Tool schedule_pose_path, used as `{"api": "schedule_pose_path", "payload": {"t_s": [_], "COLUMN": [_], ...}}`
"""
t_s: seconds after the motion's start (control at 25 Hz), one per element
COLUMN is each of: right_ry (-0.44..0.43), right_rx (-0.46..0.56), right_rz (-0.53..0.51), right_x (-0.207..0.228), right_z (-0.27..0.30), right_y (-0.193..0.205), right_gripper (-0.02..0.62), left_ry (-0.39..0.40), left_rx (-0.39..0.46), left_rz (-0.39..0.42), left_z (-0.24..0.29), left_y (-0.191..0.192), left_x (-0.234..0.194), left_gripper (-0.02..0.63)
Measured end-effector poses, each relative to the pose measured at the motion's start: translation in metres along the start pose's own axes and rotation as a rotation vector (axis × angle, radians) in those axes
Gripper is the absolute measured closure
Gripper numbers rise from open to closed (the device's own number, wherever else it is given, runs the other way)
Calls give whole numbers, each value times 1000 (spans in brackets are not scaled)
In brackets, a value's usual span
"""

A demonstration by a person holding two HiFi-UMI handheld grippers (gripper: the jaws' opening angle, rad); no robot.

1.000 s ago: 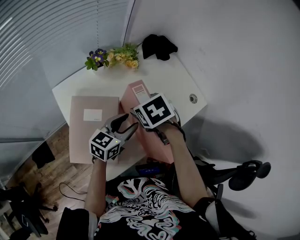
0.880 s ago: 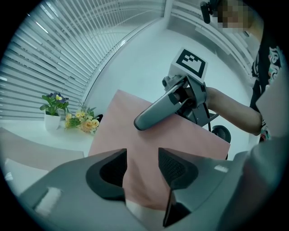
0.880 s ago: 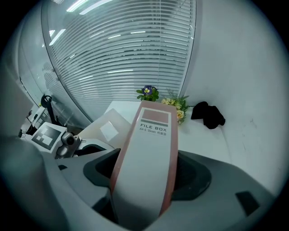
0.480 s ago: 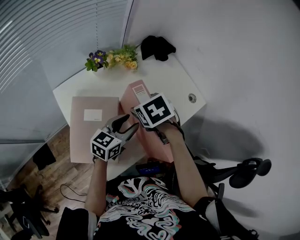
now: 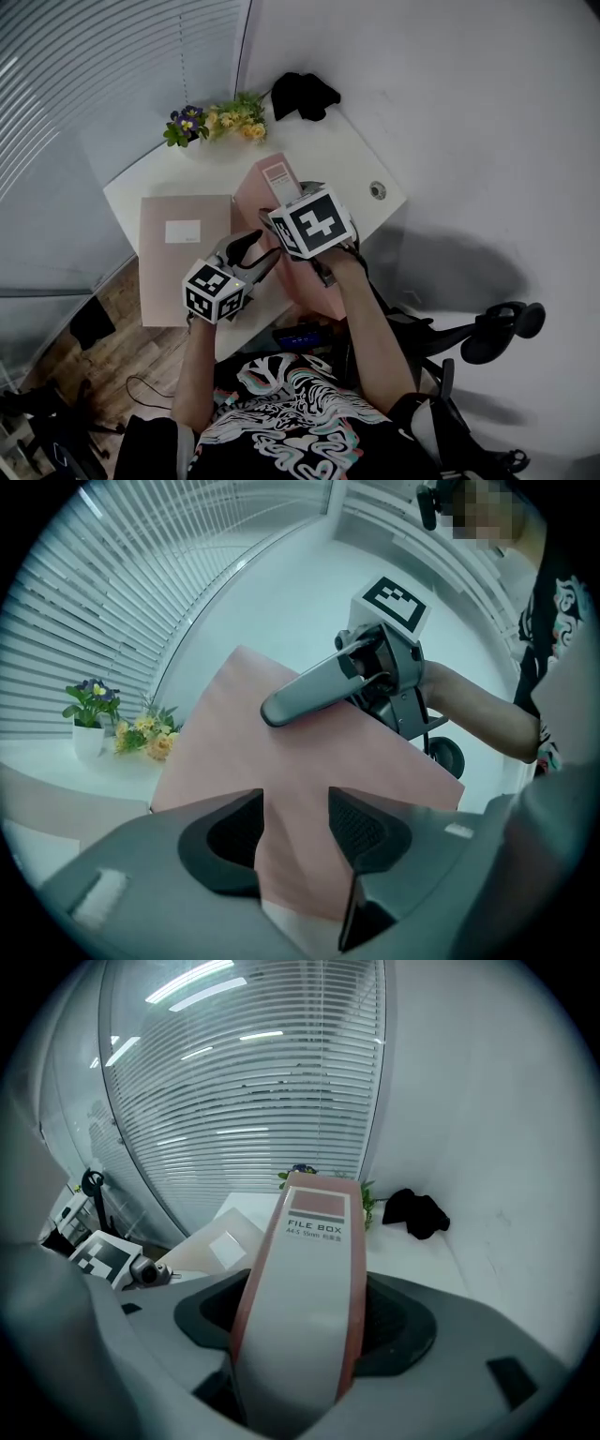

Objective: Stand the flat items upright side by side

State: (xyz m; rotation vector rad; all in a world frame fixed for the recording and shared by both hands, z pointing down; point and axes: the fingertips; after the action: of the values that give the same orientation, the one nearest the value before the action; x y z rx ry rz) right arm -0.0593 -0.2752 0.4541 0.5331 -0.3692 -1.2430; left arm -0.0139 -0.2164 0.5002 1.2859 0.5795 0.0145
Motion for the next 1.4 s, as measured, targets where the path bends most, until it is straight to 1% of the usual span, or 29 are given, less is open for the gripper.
{"api": "schedule_pose_path", "payload": {"t_s": [0.2,0.36,0.48,0.72,0.8,1.08,1.4], "right_ry": [4,21,39,55,67,106,162], "right_rx": [51,113,147,196,216,297,389], "right_rz": [5,28,42,59,64,58,57], "right_x": [-3,-2,1,7,10,10,6], "right_z": [-12,-23,-30,-43,-47,-57,-72], "right_y": [-1,-9,-10,-7,-8,-18,-20], "right_gripper": [272,273,273,275,275,275,275], "left_ry": [34,103,123,179,181,137,123], "left_rx": [9,39,38,29,26,3,-10], "left_rz": [51,83,92,85,92,107,123], "left_z": [-3,-6,-5,0,1,-1,-7], "left_y": [-6,-15,-18,-19,-21,-18,-12], "left_x": [12,26,31,46,50,46,52], "left_gripper": [400,399,399,369,357,357,359]}}
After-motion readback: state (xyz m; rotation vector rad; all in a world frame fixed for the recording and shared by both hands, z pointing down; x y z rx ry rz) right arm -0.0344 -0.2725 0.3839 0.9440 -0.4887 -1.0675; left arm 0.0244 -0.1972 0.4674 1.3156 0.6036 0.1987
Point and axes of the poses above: the fingertips, and each gripper's own axes: z forward along the fingers, x to its right, y out of its underside, and after that the axes turned 2 degrees about x, right-handed
